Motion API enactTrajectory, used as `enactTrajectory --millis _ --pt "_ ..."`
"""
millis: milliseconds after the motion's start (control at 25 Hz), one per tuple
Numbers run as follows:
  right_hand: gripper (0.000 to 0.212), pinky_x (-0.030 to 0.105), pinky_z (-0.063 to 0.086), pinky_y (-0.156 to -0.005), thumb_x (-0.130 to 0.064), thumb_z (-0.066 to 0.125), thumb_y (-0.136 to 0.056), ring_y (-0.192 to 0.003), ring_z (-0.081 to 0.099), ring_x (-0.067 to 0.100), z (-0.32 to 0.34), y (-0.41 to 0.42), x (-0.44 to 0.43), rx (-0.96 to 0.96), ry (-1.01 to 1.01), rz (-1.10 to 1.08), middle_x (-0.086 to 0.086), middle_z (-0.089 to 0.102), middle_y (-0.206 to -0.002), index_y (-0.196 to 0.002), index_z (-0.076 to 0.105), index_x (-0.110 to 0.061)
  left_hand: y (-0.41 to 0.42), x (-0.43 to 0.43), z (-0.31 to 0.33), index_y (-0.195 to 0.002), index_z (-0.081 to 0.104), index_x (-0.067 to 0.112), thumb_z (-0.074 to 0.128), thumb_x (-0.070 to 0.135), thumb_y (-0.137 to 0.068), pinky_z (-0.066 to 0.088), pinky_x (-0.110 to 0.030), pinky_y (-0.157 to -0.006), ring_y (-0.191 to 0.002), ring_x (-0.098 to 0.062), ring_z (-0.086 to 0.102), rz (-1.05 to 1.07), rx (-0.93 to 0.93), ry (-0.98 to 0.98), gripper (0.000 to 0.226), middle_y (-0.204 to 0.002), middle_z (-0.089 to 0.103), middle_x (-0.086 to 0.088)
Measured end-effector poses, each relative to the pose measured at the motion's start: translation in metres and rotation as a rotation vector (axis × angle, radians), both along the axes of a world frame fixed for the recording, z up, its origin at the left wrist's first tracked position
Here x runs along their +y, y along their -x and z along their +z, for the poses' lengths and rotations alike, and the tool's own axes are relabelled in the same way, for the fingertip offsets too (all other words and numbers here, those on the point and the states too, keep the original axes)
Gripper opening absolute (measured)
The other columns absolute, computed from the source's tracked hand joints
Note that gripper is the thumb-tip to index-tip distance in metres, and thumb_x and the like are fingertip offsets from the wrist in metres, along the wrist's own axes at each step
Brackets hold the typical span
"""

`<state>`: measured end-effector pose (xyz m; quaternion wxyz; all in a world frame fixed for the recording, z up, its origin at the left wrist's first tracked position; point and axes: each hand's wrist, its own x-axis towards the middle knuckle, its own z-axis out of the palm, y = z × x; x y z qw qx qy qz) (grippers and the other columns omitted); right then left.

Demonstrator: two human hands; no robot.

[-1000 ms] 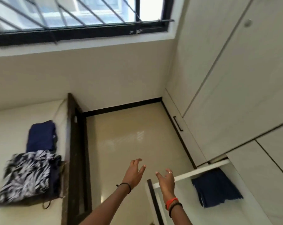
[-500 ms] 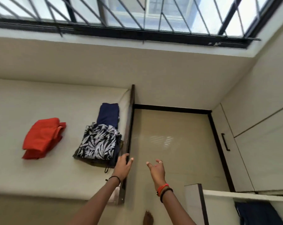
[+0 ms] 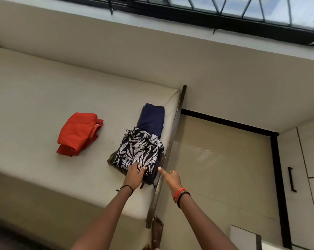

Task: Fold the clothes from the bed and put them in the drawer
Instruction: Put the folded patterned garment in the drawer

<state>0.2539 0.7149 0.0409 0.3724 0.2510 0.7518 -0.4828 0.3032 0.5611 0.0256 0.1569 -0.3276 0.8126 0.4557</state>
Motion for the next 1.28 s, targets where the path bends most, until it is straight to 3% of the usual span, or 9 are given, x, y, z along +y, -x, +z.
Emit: enactTrajectory --millis 120,200,400,560,640,760,960,1200,1280 --pt "0.058 0.029 0.038 -0.080 -0.052 0.069 -0.079 -0.095 0.053 0.021 -0.018 0.023 -0.018 -0.015 -0.005 0.053 0.005 0.049 -0.099 -0.107 0.049 -0.006 0.013 -0.028 -0.018 -0.133 0.045 0.004 0.052 0.028 -0.096 0.039 -0.036 -0.101 -0.116 -0.034 0.050 0.060 -0.043 0.010 0.045 -0.132 0.045 -0.021" --pt "0.075 0.031 0.040 -0.086 -0.052 0.068 -0.080 -0.110 0.052 0.025 -0.029 0.035 -0.028 -0.052 -0.013 0.073 0.009 0.051 -0.112 -0.125 0.044 0.003 0.020 -0.047 -0.029 -0.133 0.045 0.005 0.052 0.028 -0.096 0.037 -0.036 -0.100 -0.120 -0.034 0.047 0.084 -0.077 0.021 0.044 -0.131 0.045 -0.020" --pt "0.071 0.034 0.043 -0.094 -0.049 0.068 -0.081 -0.112 0.055 0.027 -0.058 0.060 -0.050 -0.110 -0.008 0.088 0.018 0.054 -0.128 -0.123 0.047 0.006 0.047 -0.093 -0.070 -0.134 0.046 0.006 0.053 0.033 -0.095 0.035 -0.042 -0.104 -0.126 -0.034 0.042 0.082 -0.114 0.107 0.048 -0.135 0.045 -0.021" --pt "0.086 0.034 0.040 -0.099 -0.055 0.073 -0.074 -0.123 0.049 0.027 -0.103 0.073 -0.065 -0.164 0.020 0.016 0.013 0.051 -0.133 -0.130 0.043 0.003 0.075 -0.124 -0.108 -0.139 0.037 0.008 0.055 0.057 -0.086 0.033 -0.047 -0.106 -0.128 -0.036 0.042 0.045 -0.163 0.269 0.074 -0.139 0.043 -0.020" --pt "0.107 0.033 0.039 -0.101 -0.066 0.079 -0.055 -0.124 0.049 0.023 -0.124 0.075 -0.073 -0.183 0.060 -0.017 0.007 0.053 -0.135 -0.134 0.045 -0.003 0.088 -0.138 -0.129 -0.144 0.030 0.009 0.053 0.072 -0.078 0.028 -0.050 -0.110 -0.132 -0.035 0.039 0.013 -0.189 0.289 0.094 -0.143 0.039 -0.020" --pt "0.123 0.034 0.042 -0.104 -0.076 0.081 -0.030 -0.119 0.055 0.018 -0.174 0.078 -0.082 -0.176 0.069 -0.096 0.000 0.058 -0.131 -0.131 0.050 -0.012 0.107 -0.157 -0.163 -0.148 0.020 0.015 0.050 0.084 -0.067 0.022 -0.052 -0.112 -0.137 -0.032 0.034 -0.070 -0.260 0.191 0.111 -0.149 0.034 -0.015" --pt "0.109 0.040 0.049 -0.099 -0.062 0.090 -0.033 -0.103 0.066 0.017 -0.204 0.088 -0.093 -0.198 0.169 -0.236 -0.001 0.069 -0.114 -0.127 0.057 -0.017 0.120 -0.185 -0.206 -0.139 0.035 0.025 0.061 0.093 -0.039 0.041 -0.051 -0.104 -0.122 -0.028 0.052 -0.076 -0.304 -0.023 0.124 -0.137 0.049 -0.005" --pt "0.096 0.045 0.048 -0.099 -0.053 0.093 -0.036 -0.102 0.067 0.021 -0.212 0.092 -0.095 -0.209 0.240 -0.305 0.003 0.072 -0.108 -0.119 0.062 -0.015 0.130 -0.192 -0.190 -0.127 0.053 0.022 0.079 0.065 -0.051 0.051 -0.040 -0.094 -0.100 -0.019 0.066 -0.096 -0.317 -0.404 0.091 -0.115 0.068 -0.001" --pt "0.076 0.045 0.050 -0.097 -0.044 0.091 -0.051 -0.101 0.068 0.024 -0.204 0.096 -0.096 -0.252 0.291 -0.283 0.006 0.072 -0.106 -0.115 0.063 -0.014 0.133 -0.197 -0.185 -0.117 0.059 0.015 0.081 0.051 -0.057 0.055 -0.038 -0.085 -0.091 -0.024 0.070 -0.031 -0.405 -0.513 0.073 -0.102 0.072 -0.007"
